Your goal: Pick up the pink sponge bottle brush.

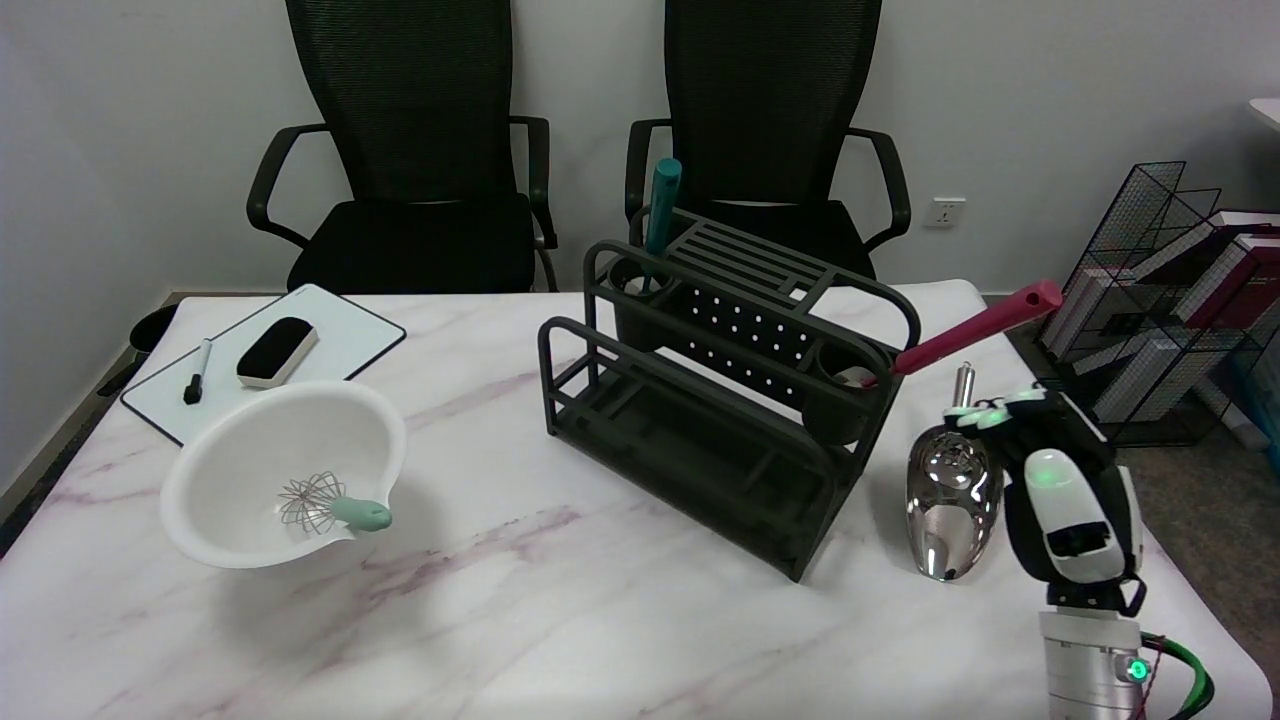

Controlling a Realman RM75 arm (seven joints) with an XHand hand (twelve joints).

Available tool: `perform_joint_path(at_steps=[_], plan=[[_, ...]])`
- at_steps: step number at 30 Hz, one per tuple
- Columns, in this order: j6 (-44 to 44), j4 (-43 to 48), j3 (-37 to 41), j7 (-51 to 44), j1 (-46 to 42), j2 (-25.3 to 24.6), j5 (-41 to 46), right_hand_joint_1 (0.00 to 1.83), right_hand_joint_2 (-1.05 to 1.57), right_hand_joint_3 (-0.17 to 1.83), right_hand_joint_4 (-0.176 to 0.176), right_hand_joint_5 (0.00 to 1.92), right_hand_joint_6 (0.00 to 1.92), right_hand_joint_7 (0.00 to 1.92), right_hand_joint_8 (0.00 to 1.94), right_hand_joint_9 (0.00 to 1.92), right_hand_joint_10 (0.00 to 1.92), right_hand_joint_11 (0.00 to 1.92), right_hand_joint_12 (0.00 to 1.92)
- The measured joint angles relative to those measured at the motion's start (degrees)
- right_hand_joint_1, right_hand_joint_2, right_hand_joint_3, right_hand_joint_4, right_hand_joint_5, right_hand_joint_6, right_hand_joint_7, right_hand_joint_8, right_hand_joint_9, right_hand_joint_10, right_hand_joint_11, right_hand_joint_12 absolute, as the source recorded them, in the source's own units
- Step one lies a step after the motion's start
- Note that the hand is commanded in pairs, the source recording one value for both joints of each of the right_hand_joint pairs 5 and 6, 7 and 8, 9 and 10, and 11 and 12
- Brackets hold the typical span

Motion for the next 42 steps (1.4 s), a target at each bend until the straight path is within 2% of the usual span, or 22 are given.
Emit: perform_joint_path(at_steps=[7, 10, 12, 19, 27, 42], plan=[[-0.1, -3.4, 0.9, 2.0, 1.7, 1.0, 4.2, 0.92, 0.36, 0.97, 0.0, 0.64, 0.64, 0.78, 0.78, 0.75, 0.75, 0.73, 0.73], [-1.0, -4.6, 1.2, 2.7, 2.8, 1.6, 5.4, 0.97, 0.21, 0.94, 0.0, 0.24, 0.24, 0.67, 0.67, 0.7, 0.7, 0.71, 0.71], [-1.8, -5.2, 1.4, 3.1, 3.6, 2.0, 6.0, 0.98, 0.18, 0.94, 0.0, 0.14, 0.14, 0.61, 0.61, 0.68, 0.68, 0.69, 0.69], [-5.5, -7.4, 2.0, 4.2, 6.8, 3.3, 7.5, 1.0, 0.09, 0.94, 0.0, 0.07, 0.07, 0.49, 0.49, 0.64, 0.64, 0.66, 0.66], [-9.8, -8.9, 4.0, 5.0, 9.2, 4.4, 7.9, 1.0, 0.07, 0.95, 0.0, 0.07, 0.07, 0.45, 0.45, 0.62, 0.62, 0.63, 0.63], [-17.8, -7.6, 9.7, 5.8, 12.3, 5.3, 1.5, 1.03, 0.01, 0.96, 0.0, 0.07, 0.07, 0.45, 0.45, 0.52, 0.52, 0.37, 0.37]])
